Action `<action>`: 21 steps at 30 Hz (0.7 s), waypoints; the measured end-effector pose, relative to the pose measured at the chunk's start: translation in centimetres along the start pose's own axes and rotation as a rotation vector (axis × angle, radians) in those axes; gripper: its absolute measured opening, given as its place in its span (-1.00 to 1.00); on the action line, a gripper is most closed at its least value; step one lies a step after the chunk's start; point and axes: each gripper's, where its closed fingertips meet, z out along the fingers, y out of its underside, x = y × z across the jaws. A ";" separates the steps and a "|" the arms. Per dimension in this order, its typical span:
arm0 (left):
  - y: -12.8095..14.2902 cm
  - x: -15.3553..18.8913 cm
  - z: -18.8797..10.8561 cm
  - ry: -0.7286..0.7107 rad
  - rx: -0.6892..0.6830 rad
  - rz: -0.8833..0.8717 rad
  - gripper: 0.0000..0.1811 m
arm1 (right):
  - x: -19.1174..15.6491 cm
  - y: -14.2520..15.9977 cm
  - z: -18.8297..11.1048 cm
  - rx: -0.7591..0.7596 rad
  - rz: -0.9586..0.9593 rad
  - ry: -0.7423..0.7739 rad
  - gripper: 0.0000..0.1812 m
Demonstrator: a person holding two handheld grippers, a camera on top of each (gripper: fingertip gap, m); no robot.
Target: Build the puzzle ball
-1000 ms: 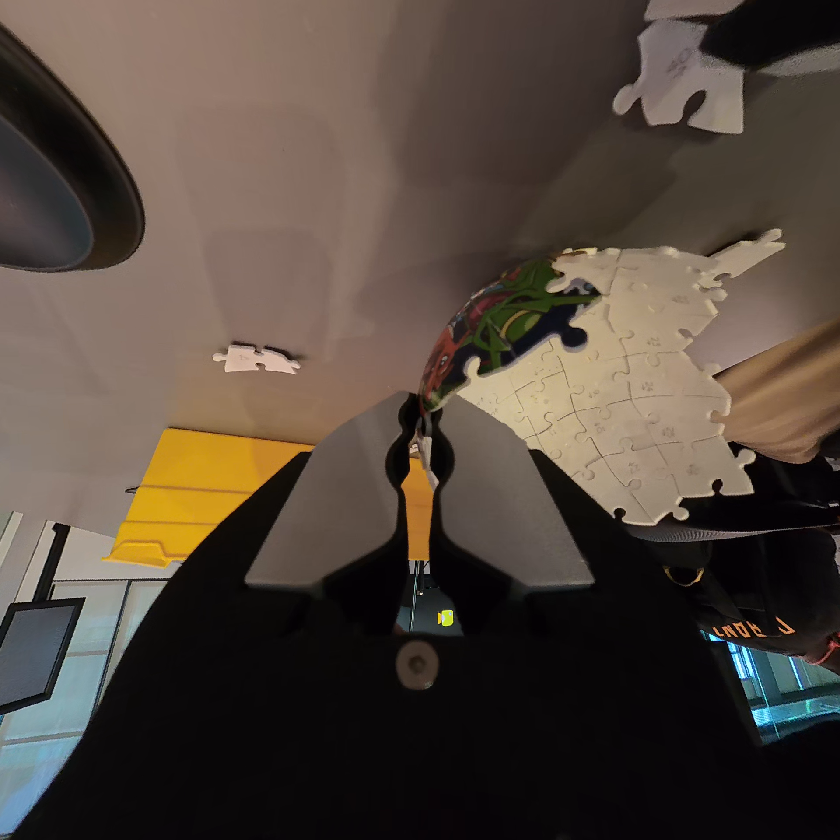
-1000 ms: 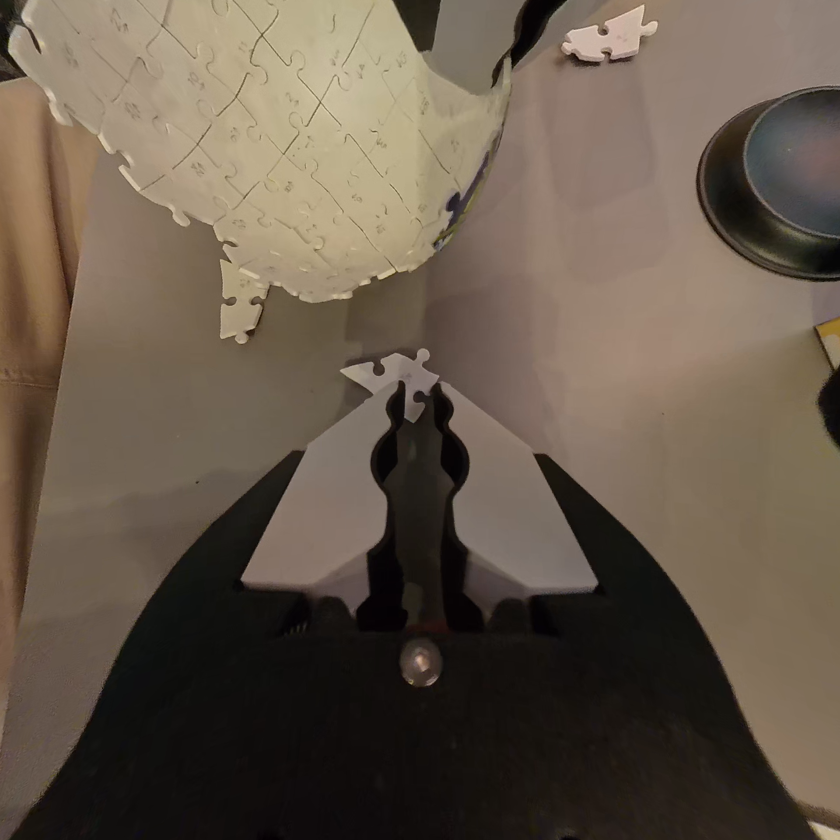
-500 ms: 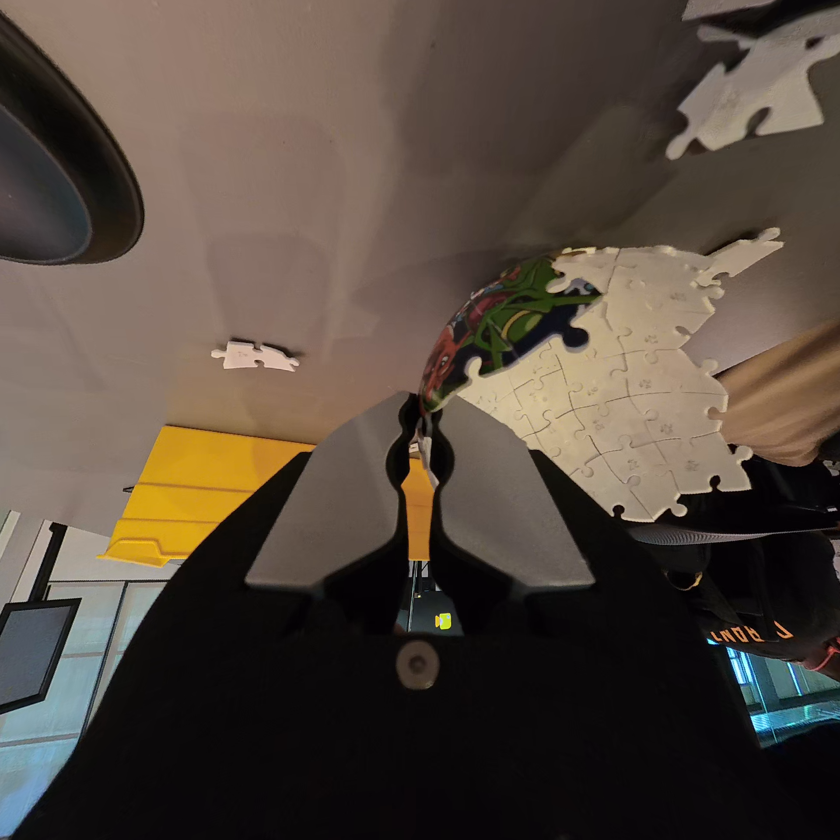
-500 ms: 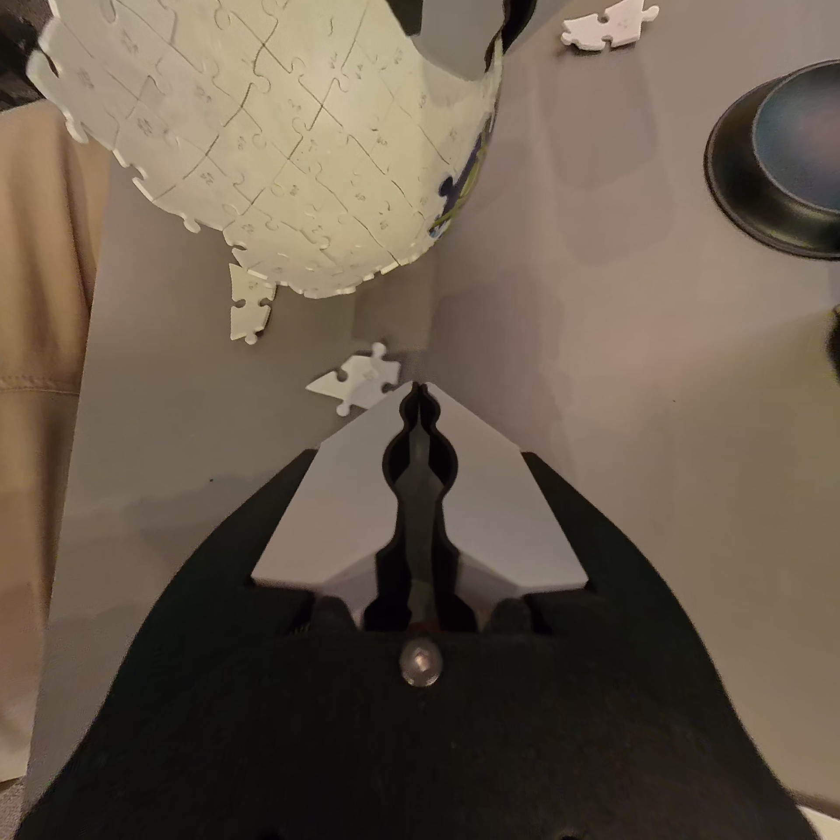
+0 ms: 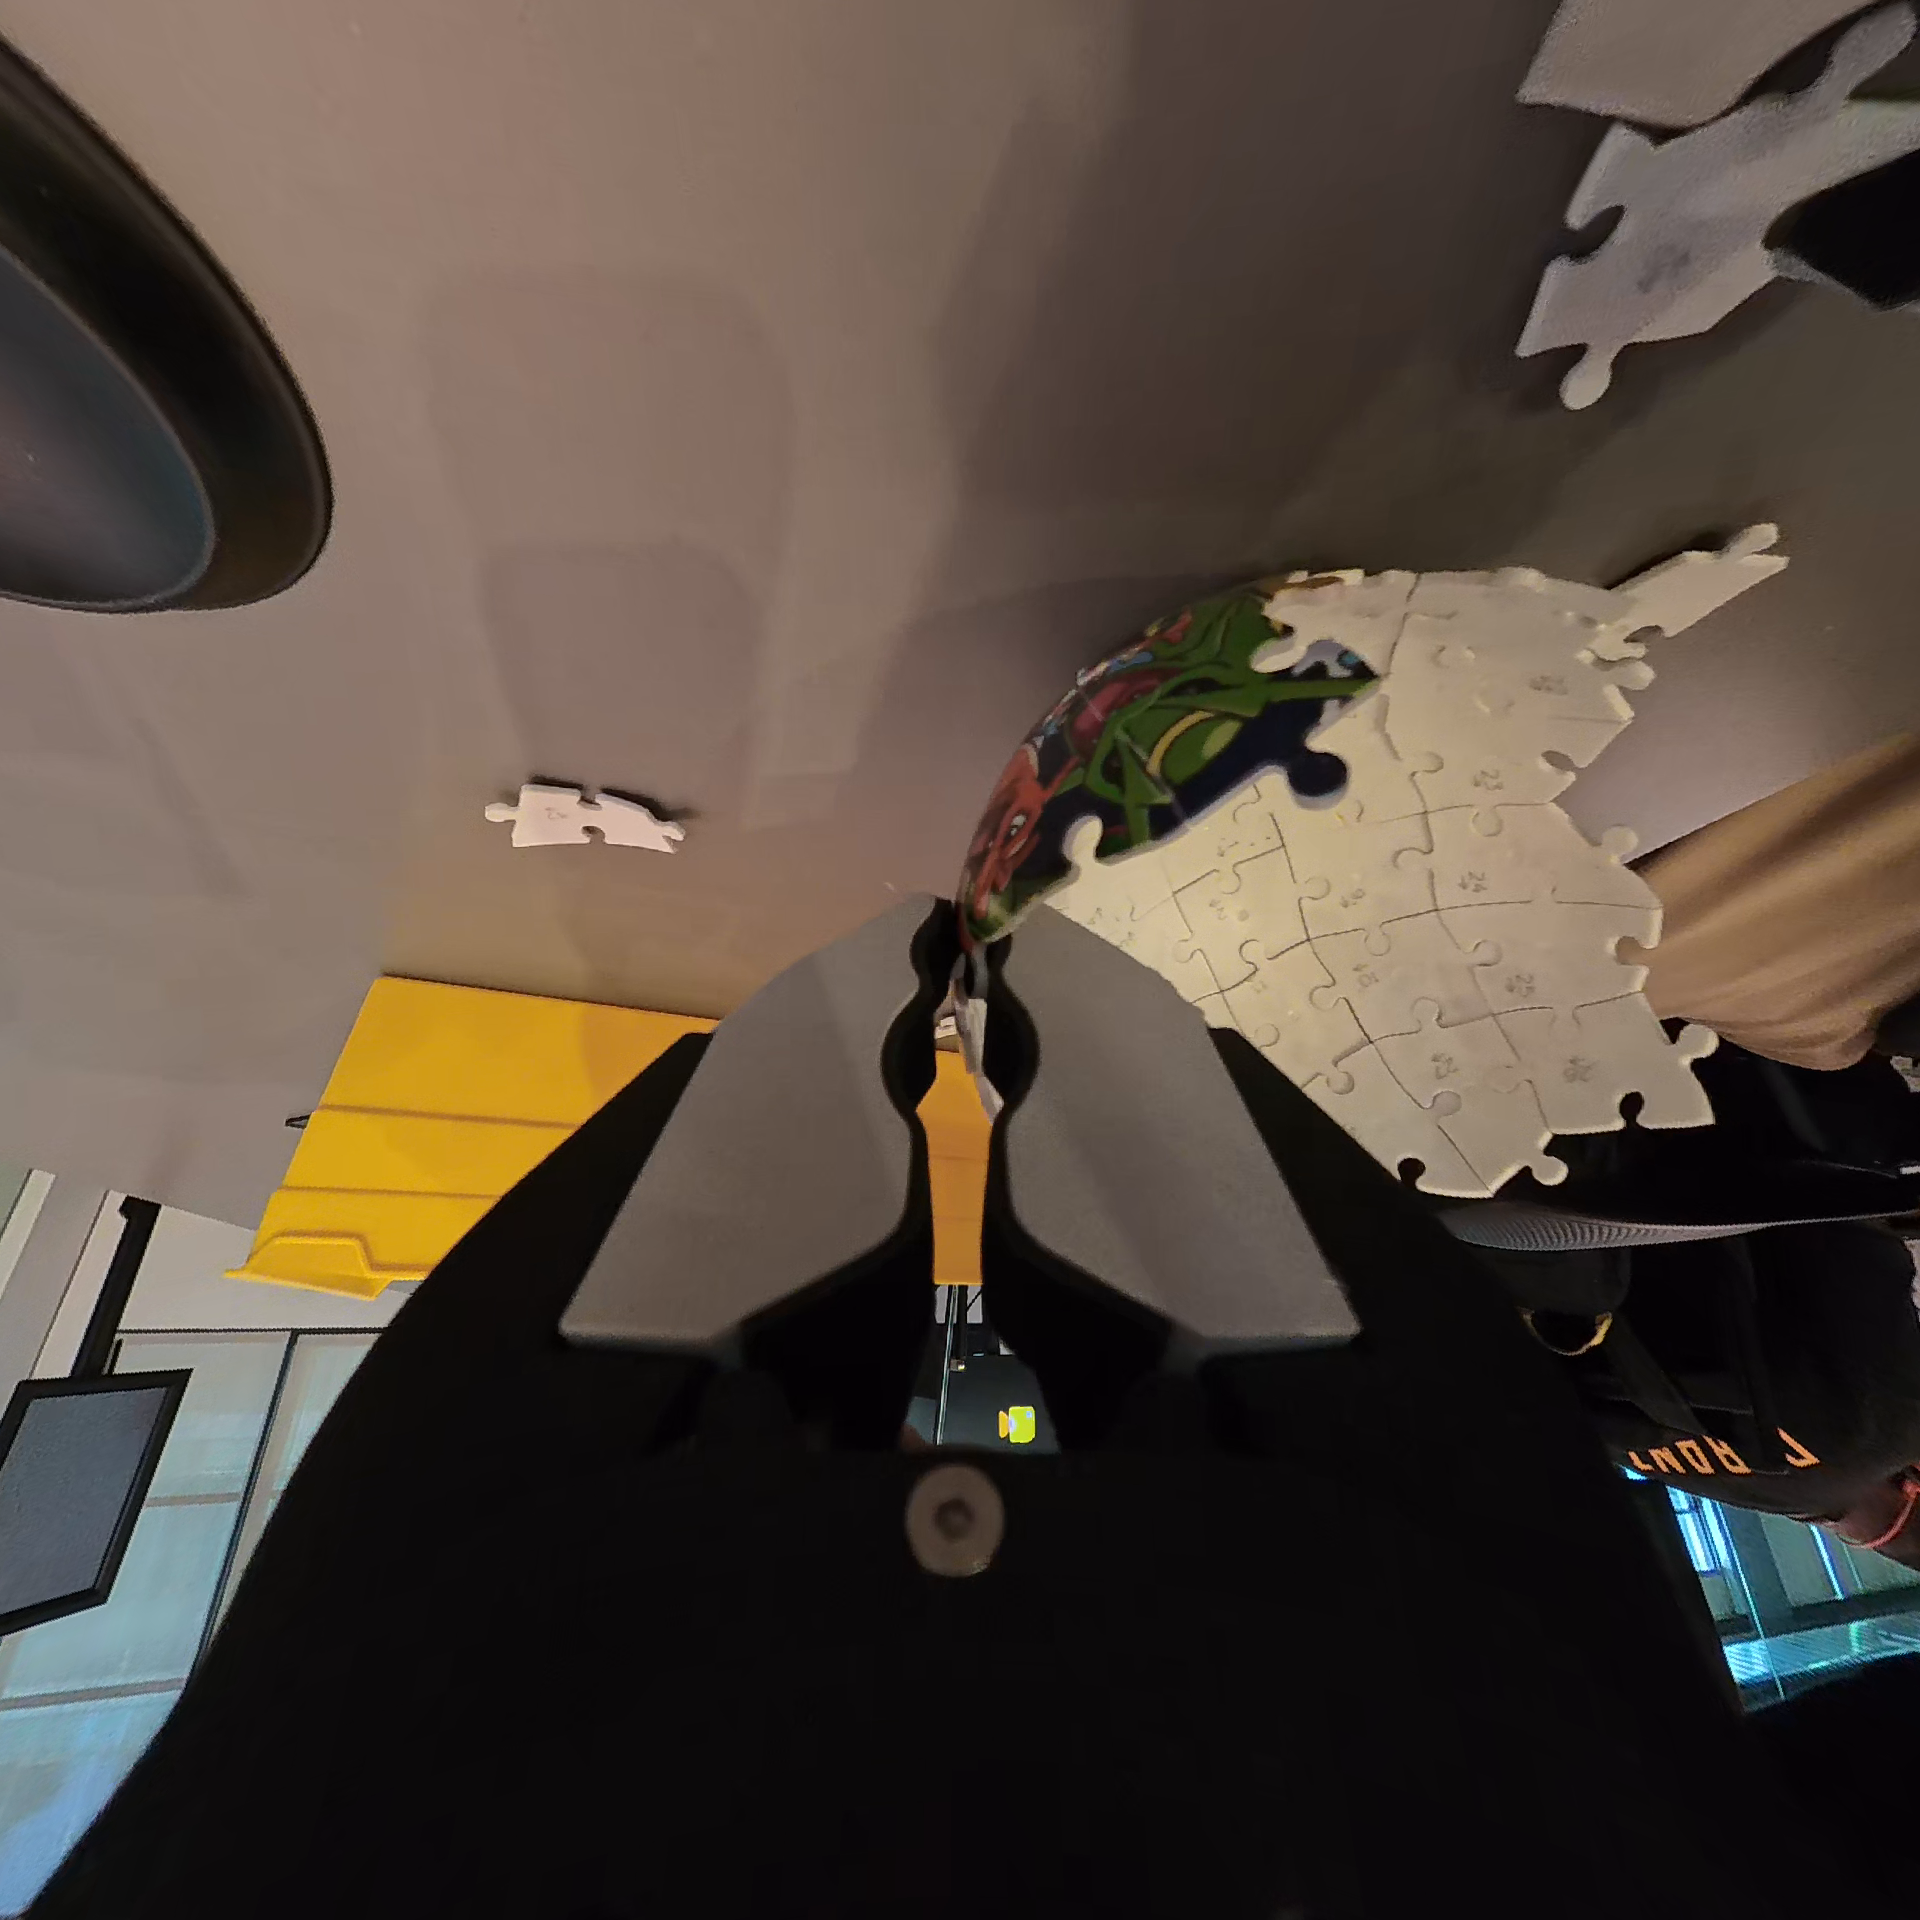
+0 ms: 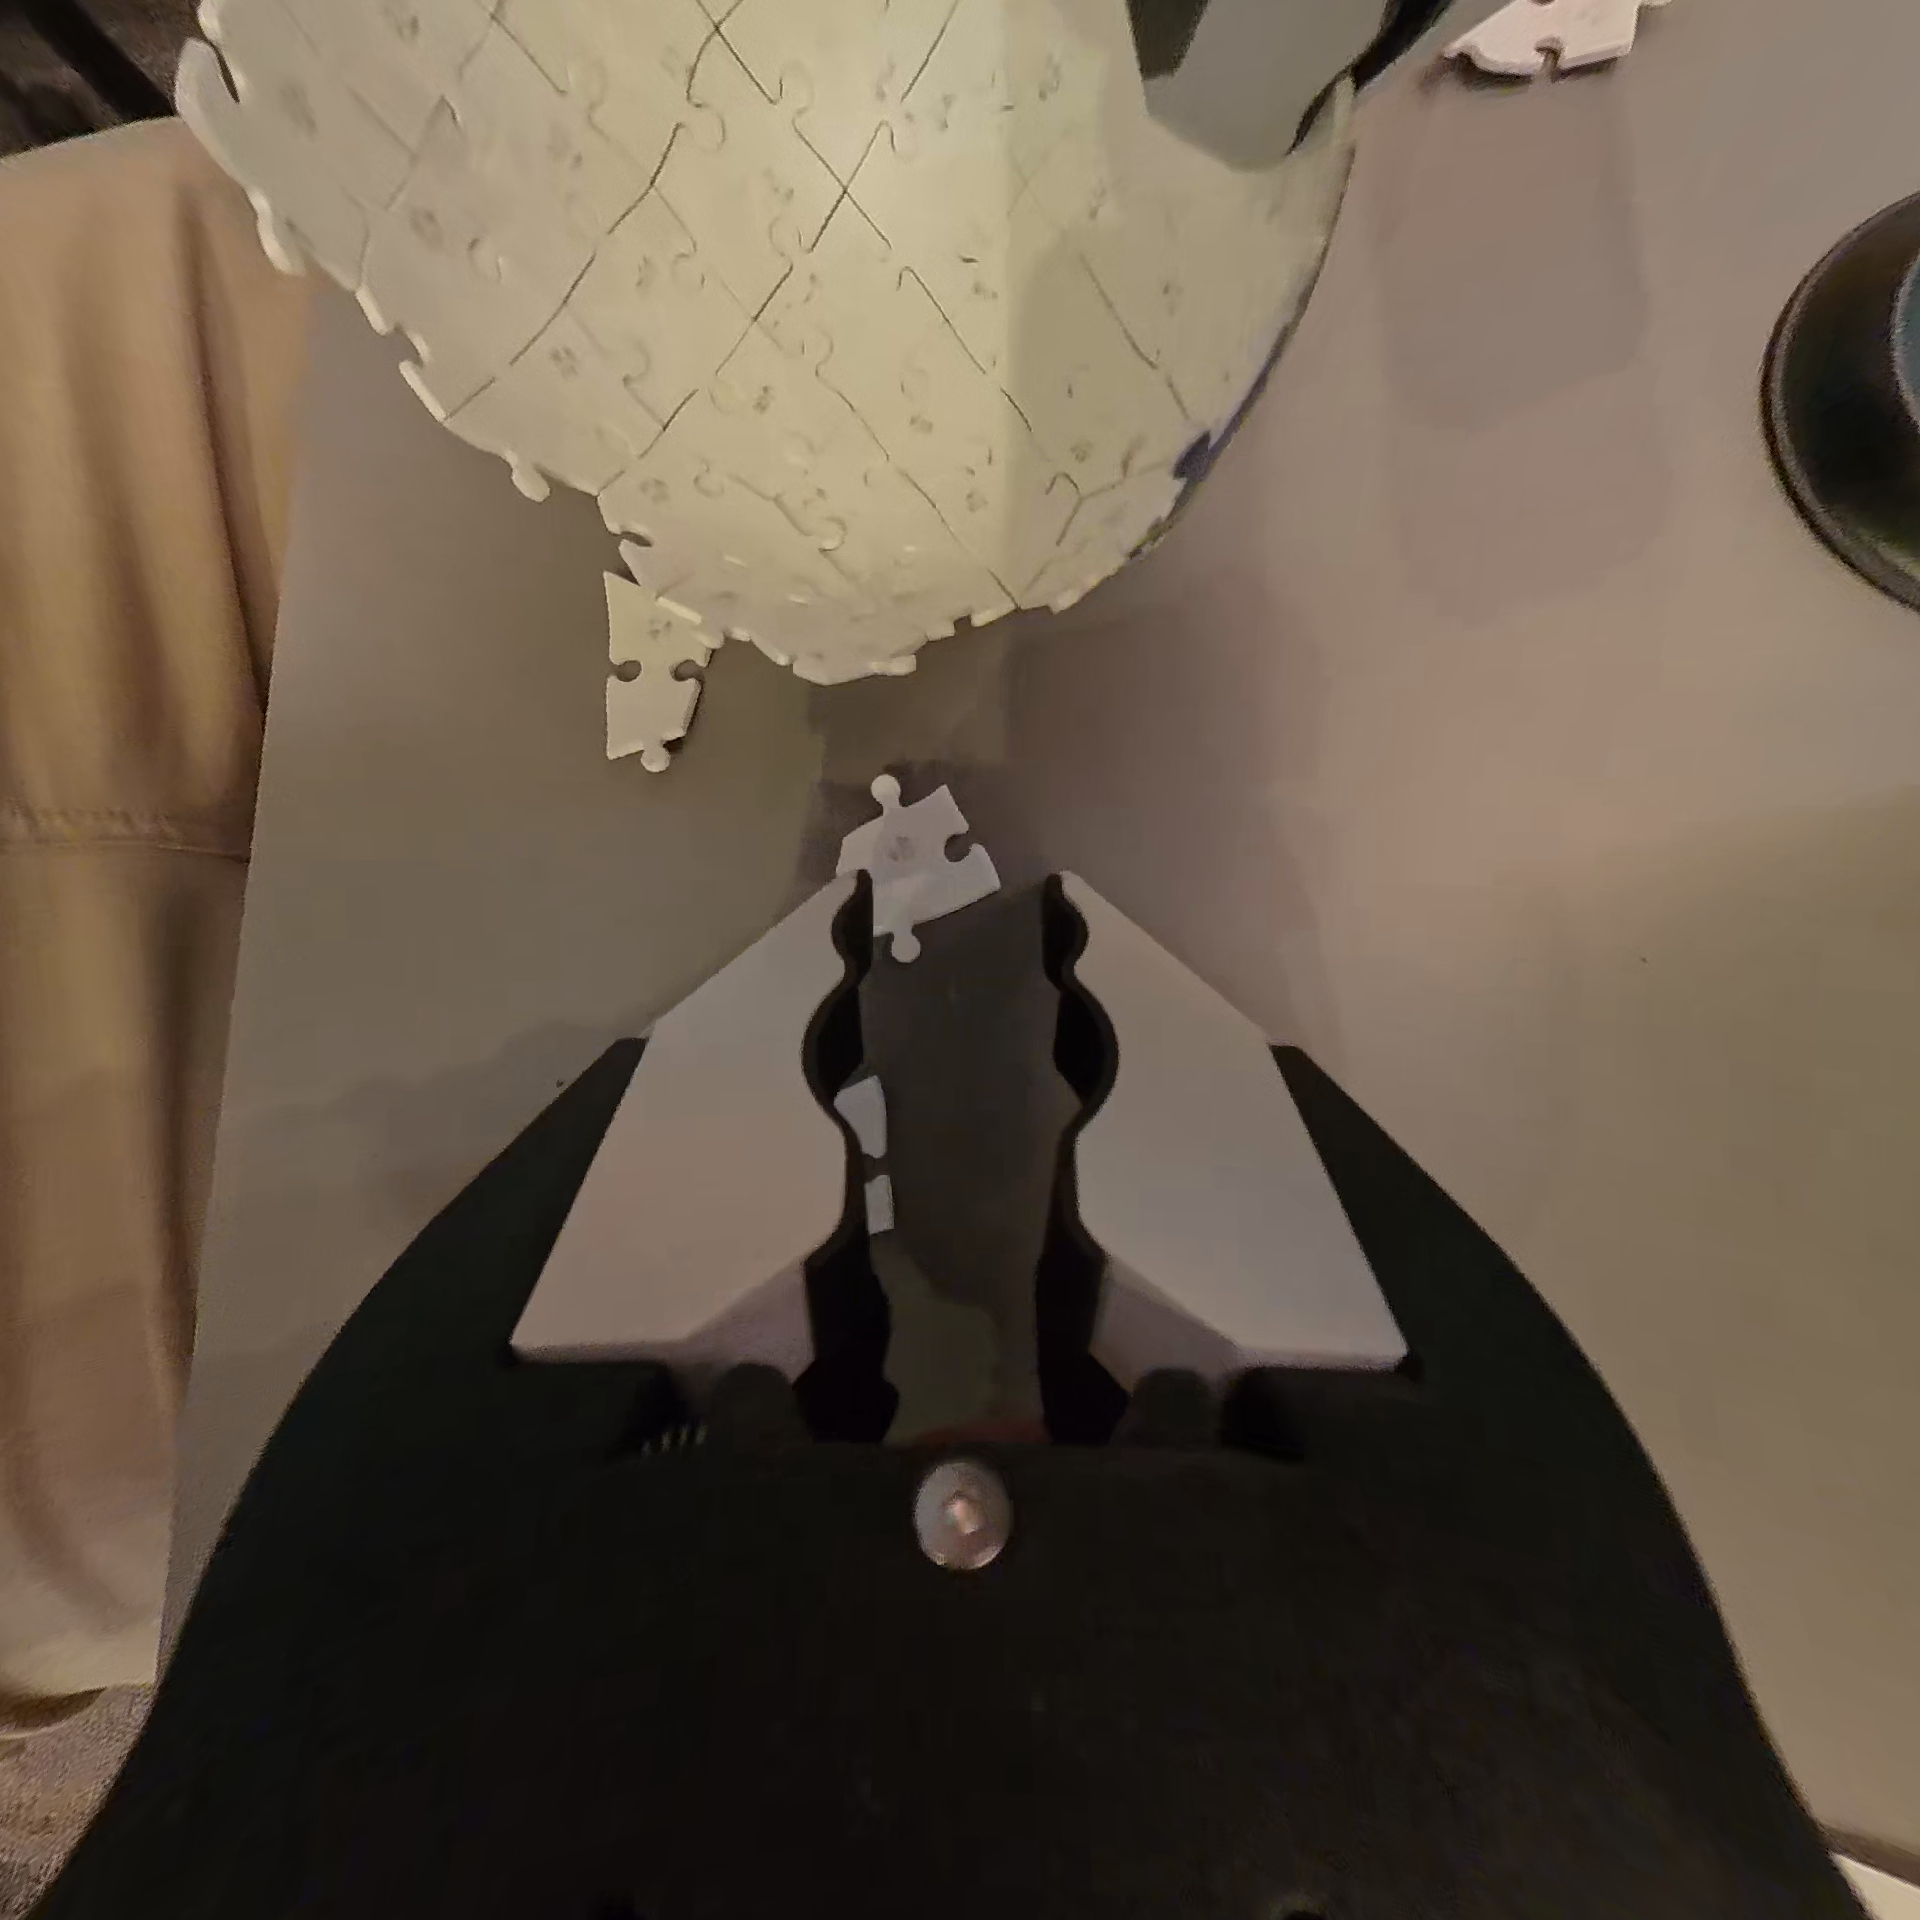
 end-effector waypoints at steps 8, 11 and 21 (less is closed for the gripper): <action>0.2 0.1 0.1 0.003 0.002 -0.005 -0.97 | 0.0 0.0 0.1 0.007 0.022 -0.007 -0.94; 0.2 0.1 0.1 0.004 0.004 -0.006 -0.97 | 0.2 0.1 0.0 0.003 0.018 0.007 -1.00; 0.2 0.0 0.1 0.005 0.009 -0.006 -0.97 | -0.9 0.6 -0.8 -0.064 0.020 -0.013 -0.73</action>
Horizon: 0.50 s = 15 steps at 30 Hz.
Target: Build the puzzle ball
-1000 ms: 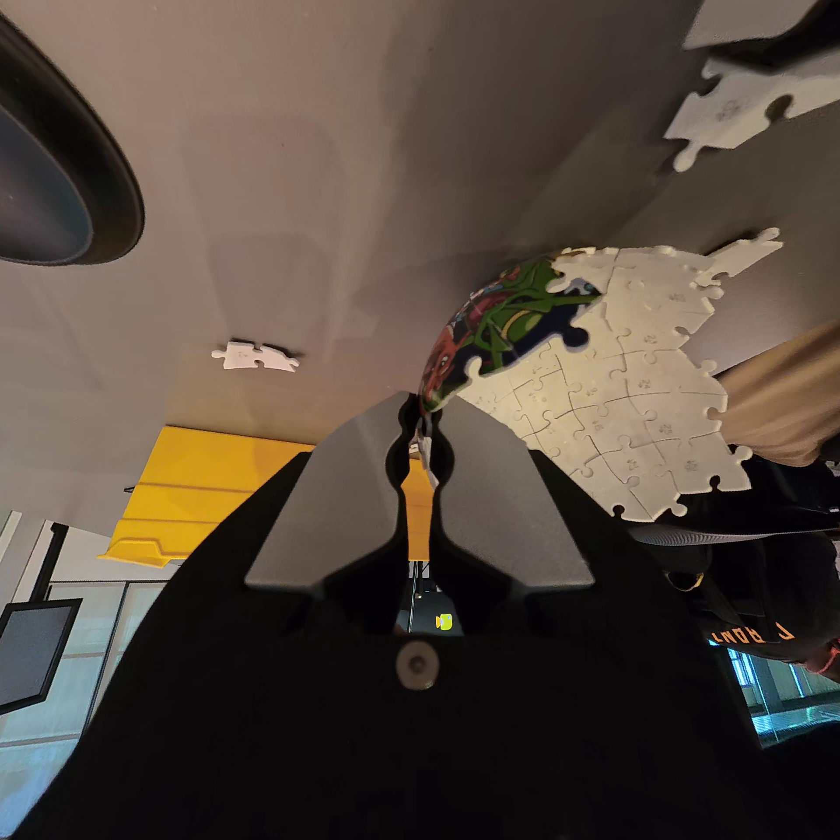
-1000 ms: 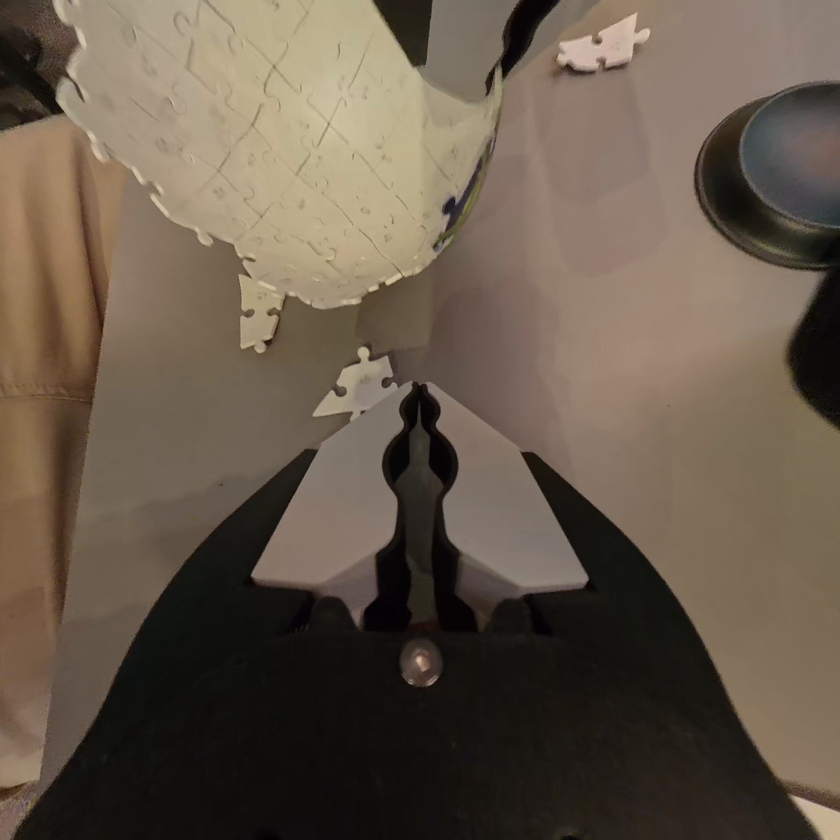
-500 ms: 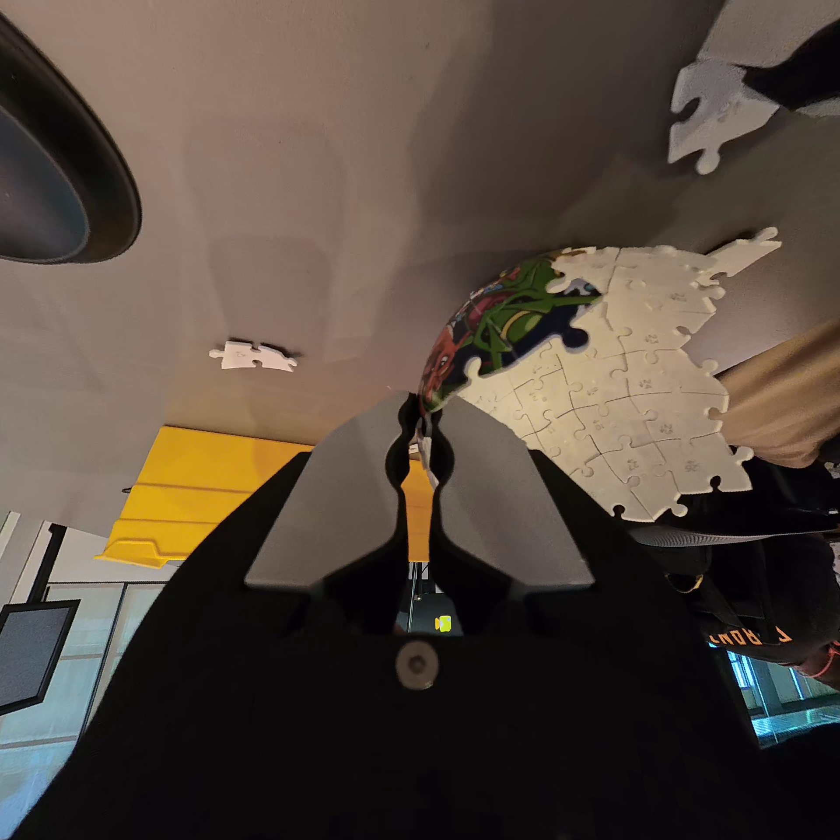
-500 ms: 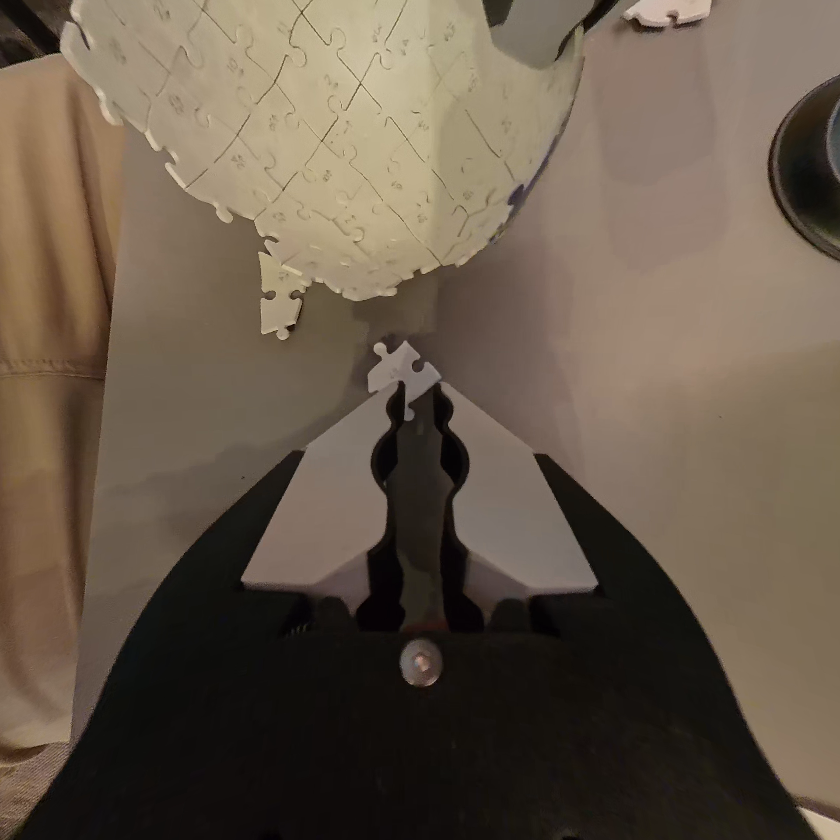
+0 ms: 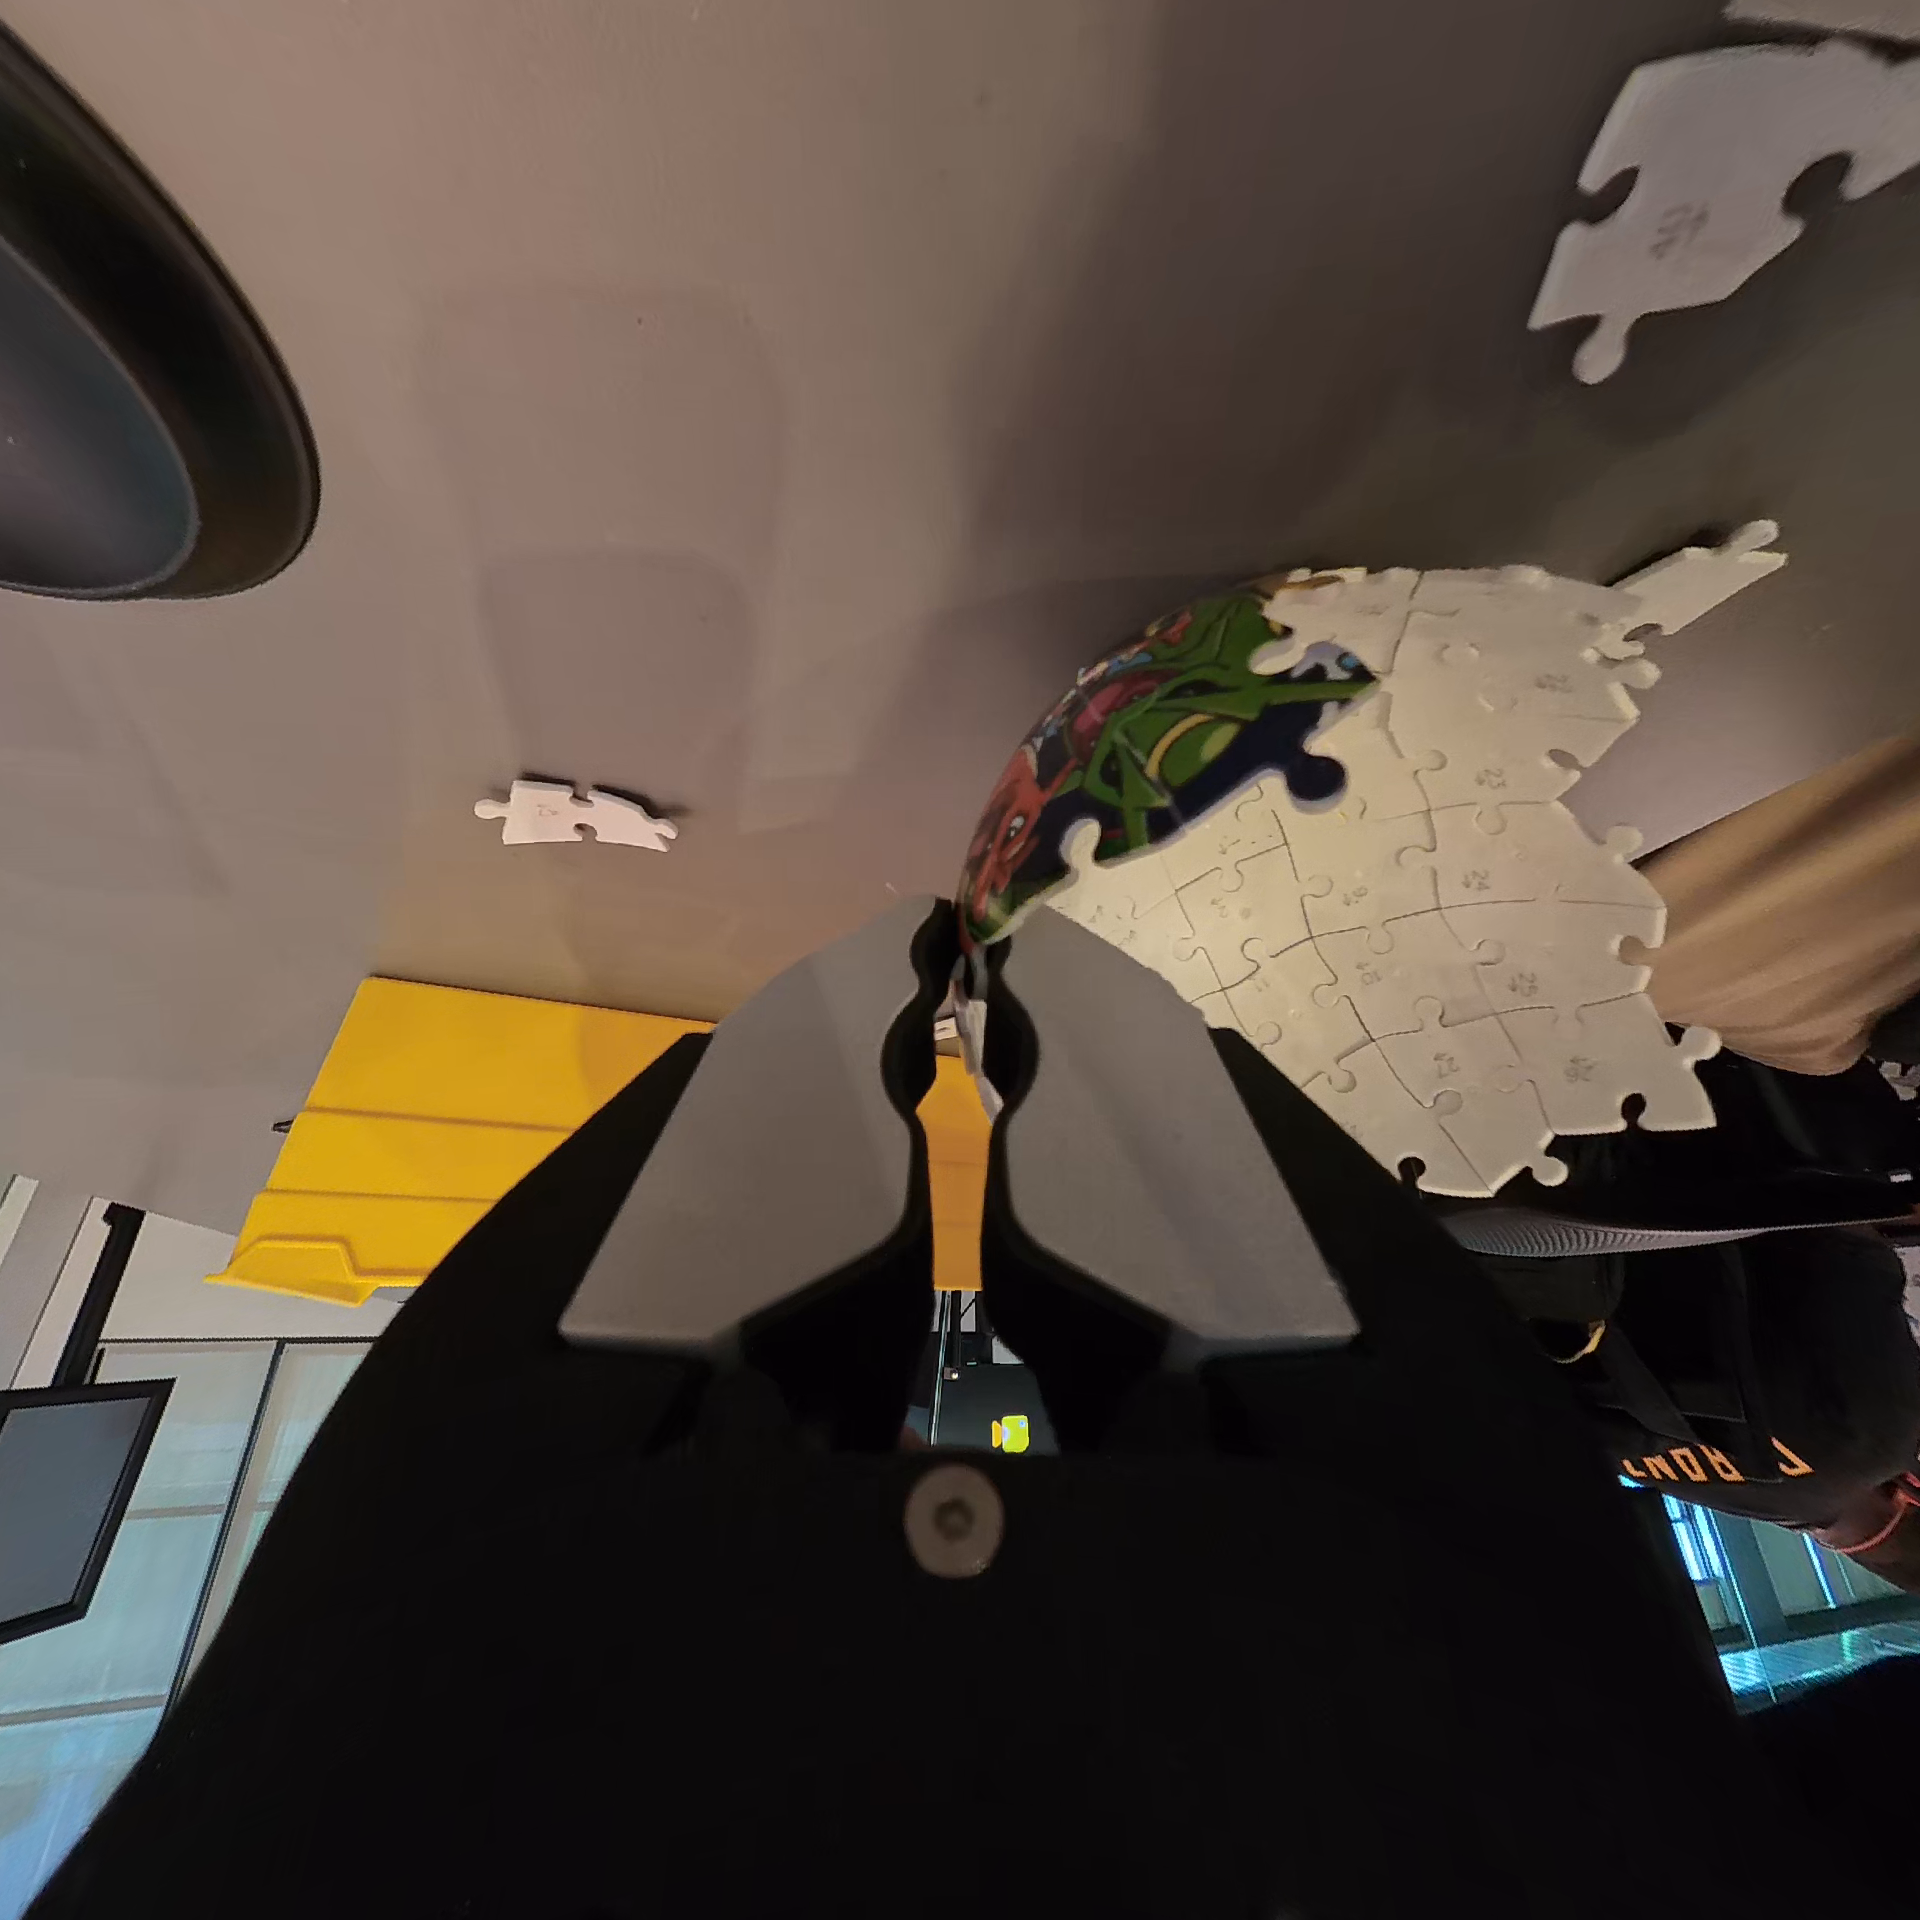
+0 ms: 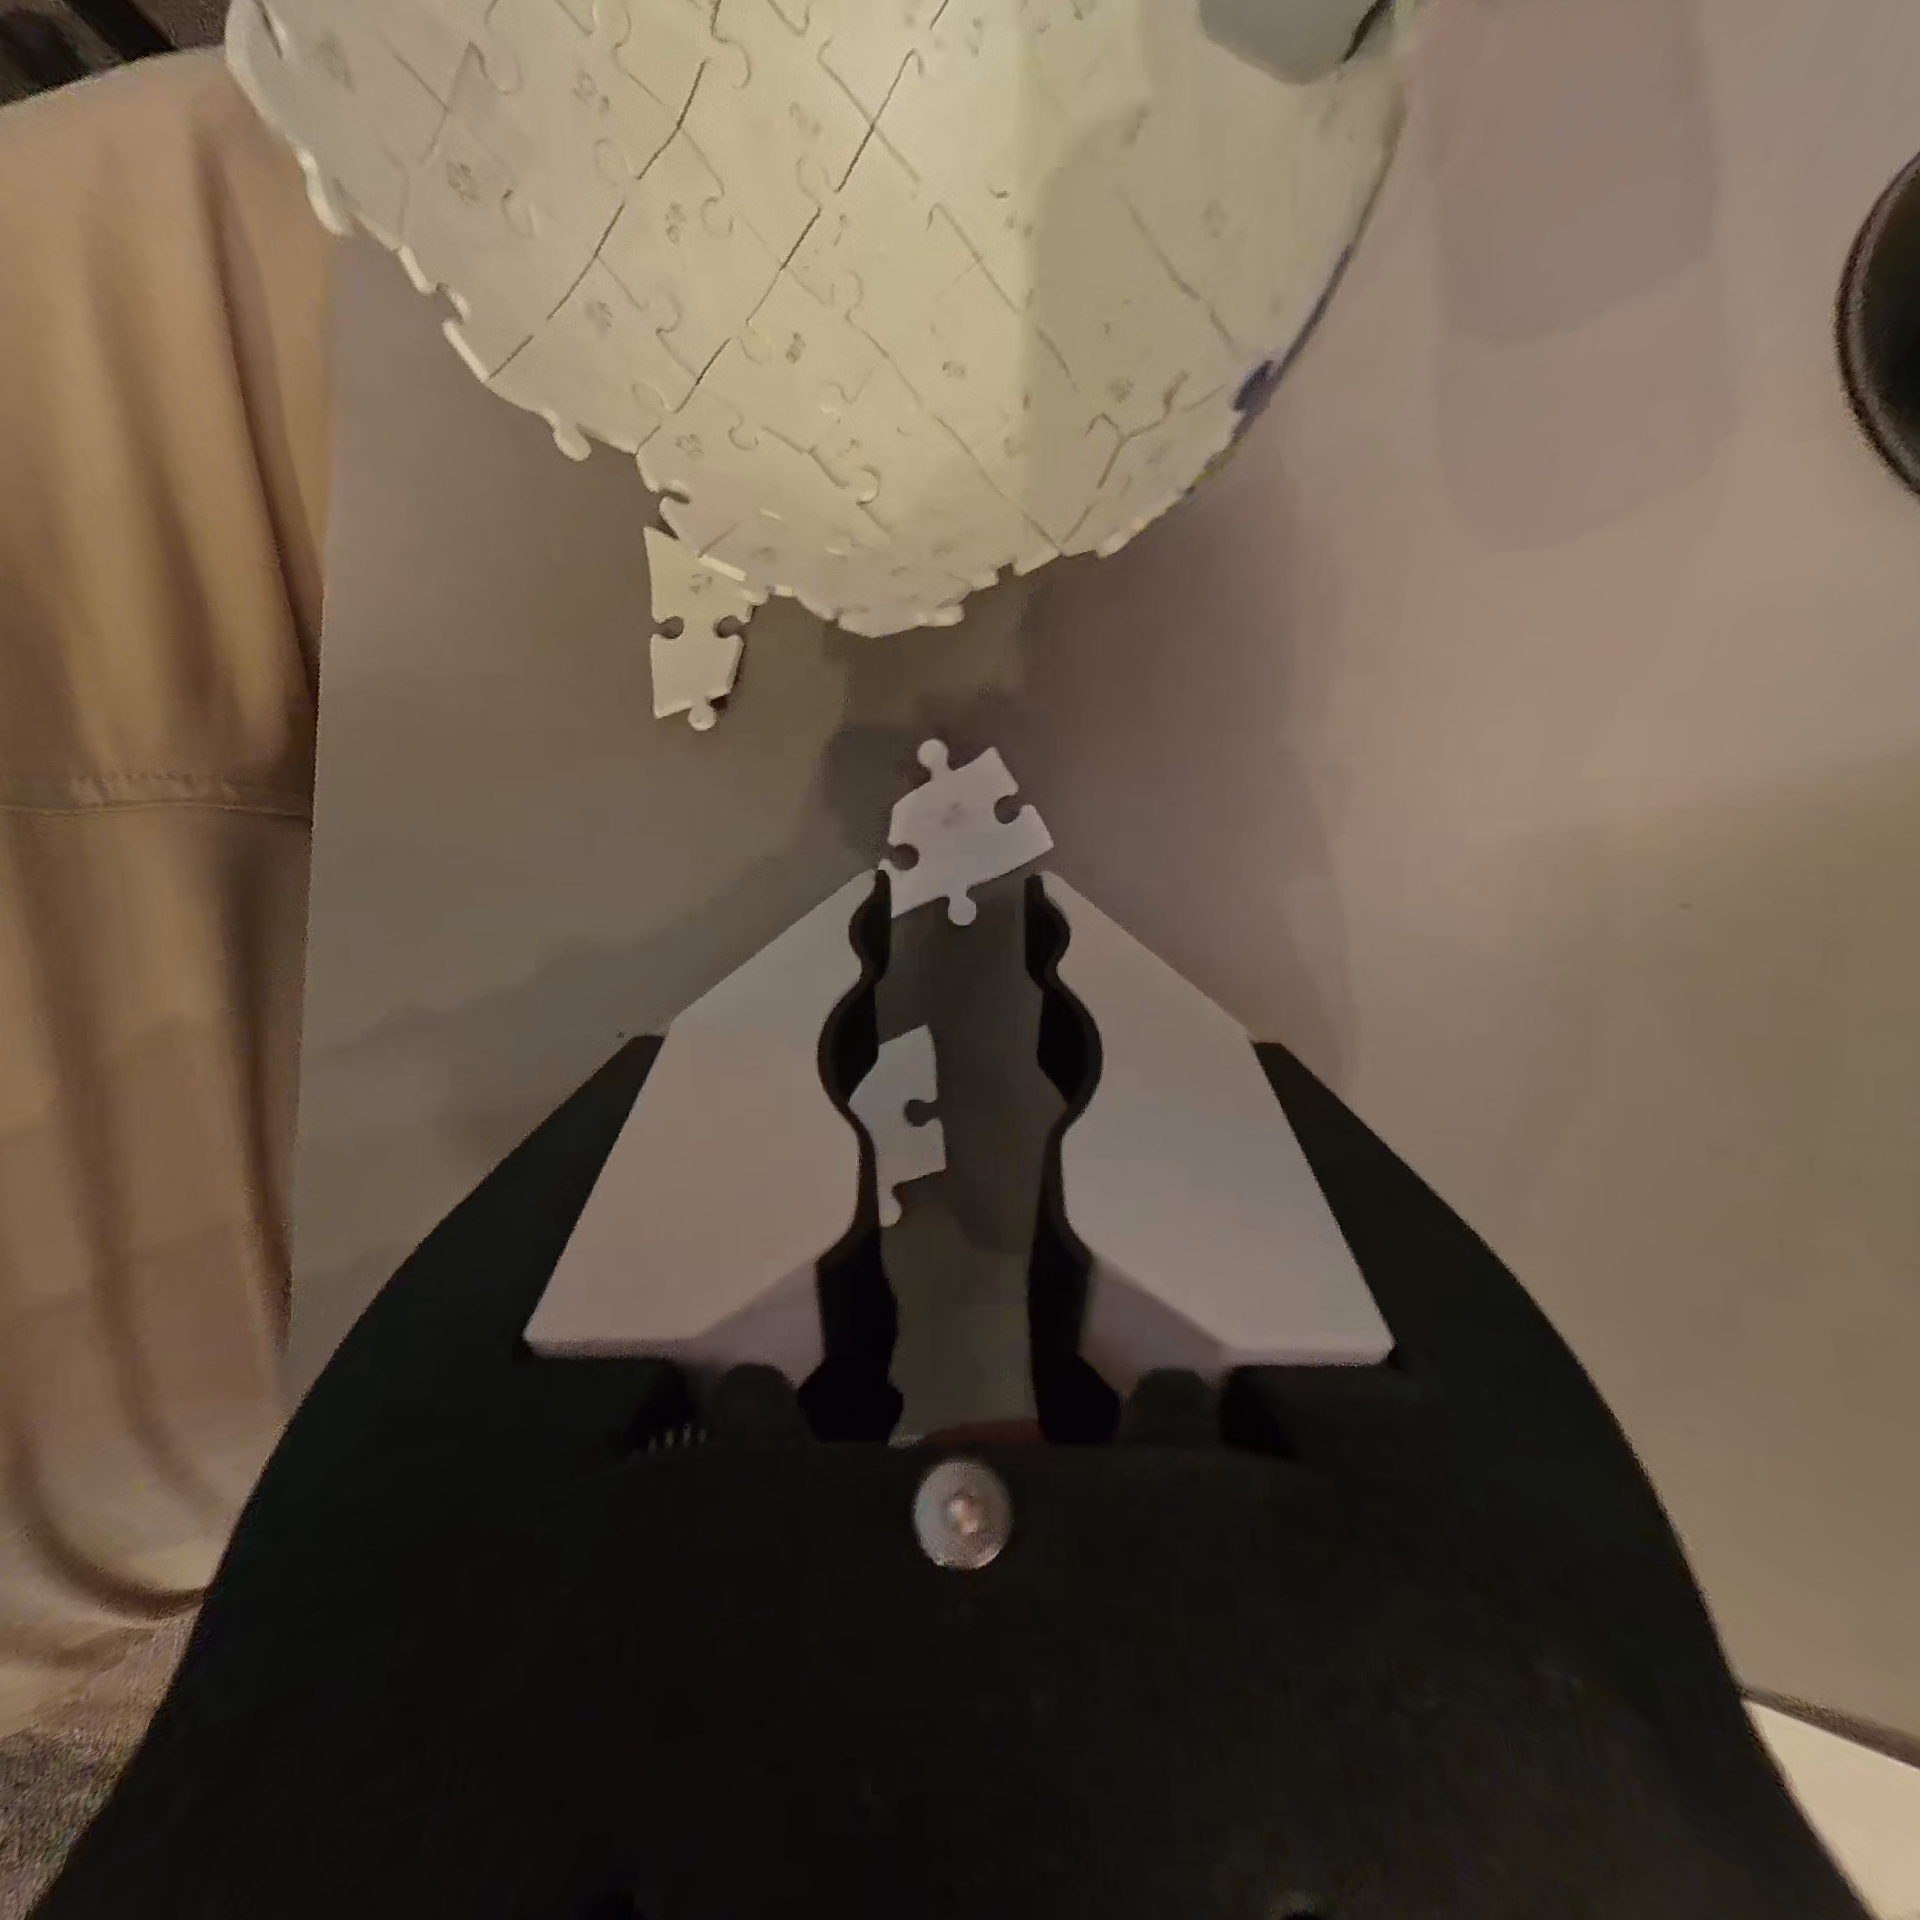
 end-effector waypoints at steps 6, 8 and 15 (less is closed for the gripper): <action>0.0 0.1 0.1 0.000 0.002 0.001 -0.97 | -0.2 0.0 0.5 -0.039 -0.013 0.023 -0.67; 0.1 0.1 0.1 0.000 0.002 0.000 -0.97 | 0.0 0.0 0.5 -0.037 -0.014 0.037 -0.72; 0.2 0.2 0.1 0.001 0.002 -0.003 -0.97 | 0.2 0.1 0.4 -0.027 0.005 0.033 -0.89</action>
